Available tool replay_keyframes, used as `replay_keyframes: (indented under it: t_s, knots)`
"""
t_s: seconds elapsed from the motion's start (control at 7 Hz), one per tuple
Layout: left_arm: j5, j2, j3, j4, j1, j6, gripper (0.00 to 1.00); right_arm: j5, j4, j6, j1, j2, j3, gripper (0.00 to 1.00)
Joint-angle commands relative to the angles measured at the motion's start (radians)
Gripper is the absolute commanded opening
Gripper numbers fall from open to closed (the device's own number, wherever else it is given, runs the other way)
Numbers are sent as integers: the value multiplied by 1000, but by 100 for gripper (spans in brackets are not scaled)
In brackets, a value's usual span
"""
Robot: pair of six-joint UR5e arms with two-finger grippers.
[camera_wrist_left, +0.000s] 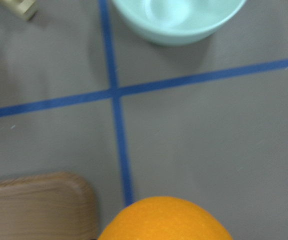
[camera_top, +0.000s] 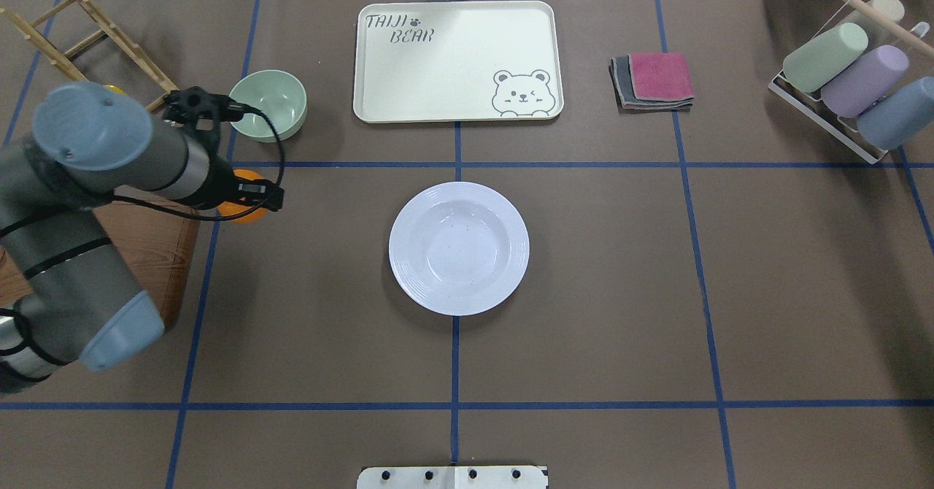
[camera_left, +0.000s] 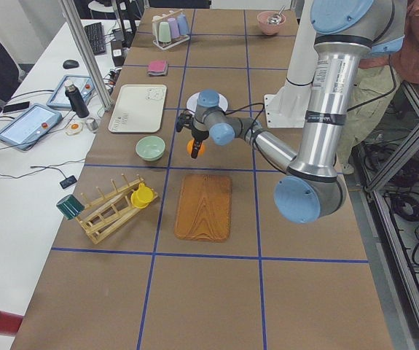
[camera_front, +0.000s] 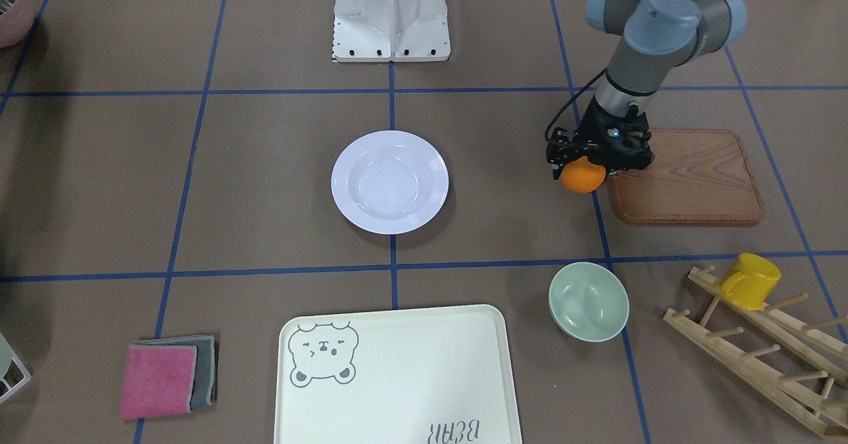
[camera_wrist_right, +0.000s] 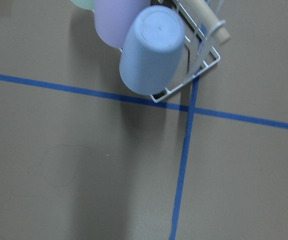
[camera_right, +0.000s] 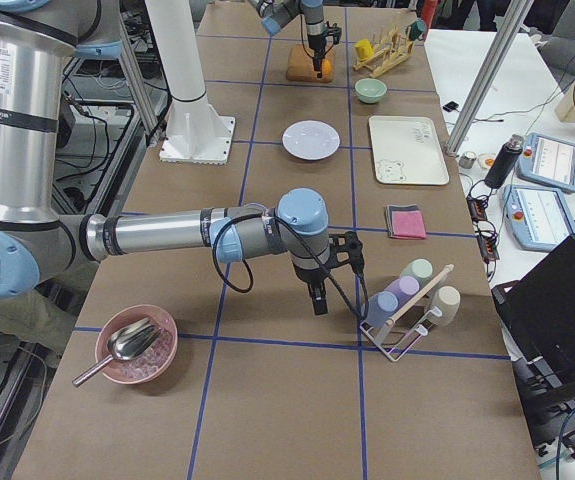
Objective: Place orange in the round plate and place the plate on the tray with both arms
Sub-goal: 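Close the left gripper on the orange and lift it, then carry the orange over the white plate and release it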
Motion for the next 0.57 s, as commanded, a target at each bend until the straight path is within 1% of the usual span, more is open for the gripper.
replay_keyframes:
  t_s: [0.0,0.29,0.43]
  knots:
    - [33,-214,45,126,94,-160,0,122,31,38,-1,5,2,100]
    - [145,-406,256,123,201,-277,0,117,71,128,-28,11,5,100]
    - [159,-475,341,117,222,-318,0,115,96,182,-47,16,5,100]
